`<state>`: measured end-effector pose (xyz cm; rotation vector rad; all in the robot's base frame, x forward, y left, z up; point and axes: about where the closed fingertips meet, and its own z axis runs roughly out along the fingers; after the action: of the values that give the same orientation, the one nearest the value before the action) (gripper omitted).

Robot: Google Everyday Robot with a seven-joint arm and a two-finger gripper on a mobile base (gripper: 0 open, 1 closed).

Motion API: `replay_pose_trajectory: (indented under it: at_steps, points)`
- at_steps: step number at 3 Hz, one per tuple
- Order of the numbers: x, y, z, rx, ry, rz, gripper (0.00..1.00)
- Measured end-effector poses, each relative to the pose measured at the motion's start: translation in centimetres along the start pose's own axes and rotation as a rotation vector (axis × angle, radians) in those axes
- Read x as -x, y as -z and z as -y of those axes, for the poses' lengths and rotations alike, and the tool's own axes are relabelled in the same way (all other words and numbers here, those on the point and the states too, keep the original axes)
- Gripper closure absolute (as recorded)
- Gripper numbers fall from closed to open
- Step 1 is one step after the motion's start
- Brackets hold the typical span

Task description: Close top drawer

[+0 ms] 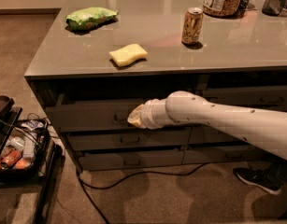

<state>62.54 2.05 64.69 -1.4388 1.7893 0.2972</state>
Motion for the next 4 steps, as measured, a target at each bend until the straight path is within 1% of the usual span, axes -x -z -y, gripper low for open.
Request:
replay_pose_trajectory:
  at_steps: [2,3,4]
  points:
    - [0.5,-1.5,1.8,-0.029,-0.002,0.002,1.00]
    - [0.5,-1.5,1.8,-0.029,-0.002,0.003,1.00]
    - [0.6,-1.9,2.4,-0.041,-0.005,0.007,1.00]
